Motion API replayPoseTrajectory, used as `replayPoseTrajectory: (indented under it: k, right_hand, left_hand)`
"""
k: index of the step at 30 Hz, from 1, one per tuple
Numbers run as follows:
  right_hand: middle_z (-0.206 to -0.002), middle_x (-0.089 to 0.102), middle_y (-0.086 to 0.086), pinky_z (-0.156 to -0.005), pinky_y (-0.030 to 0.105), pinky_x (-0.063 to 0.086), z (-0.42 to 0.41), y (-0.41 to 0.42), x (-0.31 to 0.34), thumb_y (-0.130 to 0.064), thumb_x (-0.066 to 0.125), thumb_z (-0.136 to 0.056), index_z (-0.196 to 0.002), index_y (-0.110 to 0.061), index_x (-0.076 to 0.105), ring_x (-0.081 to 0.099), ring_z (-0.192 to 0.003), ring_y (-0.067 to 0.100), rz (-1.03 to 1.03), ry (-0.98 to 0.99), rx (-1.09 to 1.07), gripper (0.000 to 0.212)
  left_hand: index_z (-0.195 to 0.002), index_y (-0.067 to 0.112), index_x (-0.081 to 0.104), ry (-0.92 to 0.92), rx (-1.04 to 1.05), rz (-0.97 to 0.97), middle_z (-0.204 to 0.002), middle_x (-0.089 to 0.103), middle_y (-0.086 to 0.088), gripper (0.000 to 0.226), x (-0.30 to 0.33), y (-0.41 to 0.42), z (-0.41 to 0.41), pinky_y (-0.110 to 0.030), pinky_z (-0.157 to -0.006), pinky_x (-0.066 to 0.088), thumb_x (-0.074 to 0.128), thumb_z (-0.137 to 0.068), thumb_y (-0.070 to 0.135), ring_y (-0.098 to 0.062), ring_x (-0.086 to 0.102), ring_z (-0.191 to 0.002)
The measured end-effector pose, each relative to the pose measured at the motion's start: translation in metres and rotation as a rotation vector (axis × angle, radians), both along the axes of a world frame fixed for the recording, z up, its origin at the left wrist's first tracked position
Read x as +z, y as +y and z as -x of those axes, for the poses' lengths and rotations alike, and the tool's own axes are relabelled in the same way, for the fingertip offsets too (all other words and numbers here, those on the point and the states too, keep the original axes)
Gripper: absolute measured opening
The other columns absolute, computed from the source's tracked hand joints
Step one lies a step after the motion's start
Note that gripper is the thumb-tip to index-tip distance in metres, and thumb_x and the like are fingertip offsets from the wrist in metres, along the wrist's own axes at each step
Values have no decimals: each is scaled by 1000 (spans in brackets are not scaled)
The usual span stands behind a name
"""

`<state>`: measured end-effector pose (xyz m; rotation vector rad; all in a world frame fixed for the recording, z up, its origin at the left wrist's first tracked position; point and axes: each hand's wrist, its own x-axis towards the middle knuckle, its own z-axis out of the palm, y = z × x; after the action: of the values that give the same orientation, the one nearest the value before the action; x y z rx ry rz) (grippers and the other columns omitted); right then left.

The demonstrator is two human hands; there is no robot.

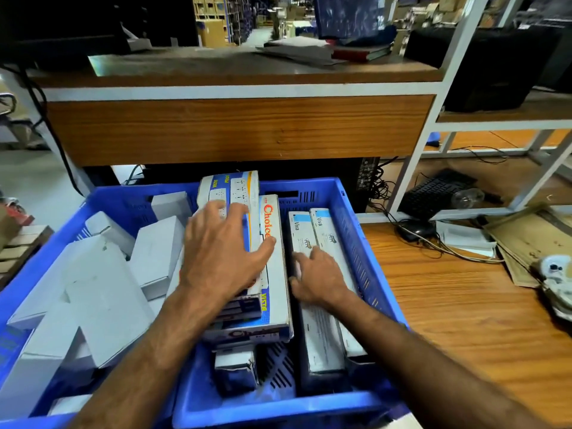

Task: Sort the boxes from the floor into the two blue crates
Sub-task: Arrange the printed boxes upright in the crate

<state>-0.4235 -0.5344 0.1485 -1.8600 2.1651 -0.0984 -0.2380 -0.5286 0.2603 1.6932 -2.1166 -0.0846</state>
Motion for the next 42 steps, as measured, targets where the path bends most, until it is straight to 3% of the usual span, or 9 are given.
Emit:
replayPoseTrajectory:
  k: [5,9,14,20,24,28,33,38,42]
  right_hand:
    - [-153,42,13,-114,45,38,4,6,40,-39,51,-98,-154,-22,39,39,-141,31,212,-318,-162,60]
    - [-153,42,12,-112,44,37,-13,15,63,-41,47,-102,-156,-23,34,38,-141,31,284,-434,-110,59]
    - [-150,50,10,-114,39,39,5,20,89,-22,45,-106,-158,-21,35,52,-134,24,438,-683,-173,53]
    - [-79,73,-16,-68,25,53,51,21,98,-19,41,-105,-119,-34,69,65,-70,0,327,-1093,-322,35]
    - [-125,69,-2,-105,42,50,54,20,74,-44,54,-101,-140,-26,59,65,-112,16,183,-886,-327,43]
    - [-140,60,5,-110,38,45,55,26,69,-53,58,-90,-146,-24,53,57,-128,22,185,-559,-263,64]
    - [-140,53,16,-110,42,43,45,32,63,-43,45,-101,-142,-26,56,48,-134,33,92,-256,-112,46]
    - [-146,42,24,-112,41,35,38,42,62,-38,45,-100,-156,-20,31,39,-141,37,-29,-51,70,61]
    - [-162,18,28,-124,48,23,35,45,65,-56,45,-96,-163,-30,10,17,-153,38,-136,-61,129,80]
  left_hand:
    - [-160,33,15,-112,257,-422,-158,24,-21,141,8,-1,-17,-55,-113,34,34,-44,112,-40,28,-146]
    - [-161,29,8,-134,218,-403,-153,30,-23,136,12,-2,2,-50,-106,40,51,-54,101,-39,34,-140]
    - [-154,31,24,38,174,-228,-137,41,-19,131,18,0,45,-50,-100,40,31,-46,103,-38,40,-128]
    - [-146,25,43,12,94,-263,-147,37,-20,105,-1,-10,102,-50,-107,35,51,-66,93,-39,35,-136]
    - [-138,24,53,54,30,-292,-143,39,-18,53,-22,-19,120,-49,-107,37,61,-94,51,-39,38,-132]
    - [-144,26,53,237,-33,-537,-147,42,-16,51,-38,-30,117,-43,-110,45,61,-93,20,-36,45,-135]
    - [-142,21,56,261,-108,-494,-144,43,-12,47,-52,-29,114,-41,-111,45,63,-96,22,-32,55,-128]
    - [-157,23,34,-96,-318,-329,-158,29,-18,50,-66,-12,101,-47,-116,35,36,-108,32,-36,39,-140]
    - [-154,28,38,-335,-314,-105,-160,38,-5,51,-68,-8,75,-44,-122,22,40,-105,45,-27,36,-143]
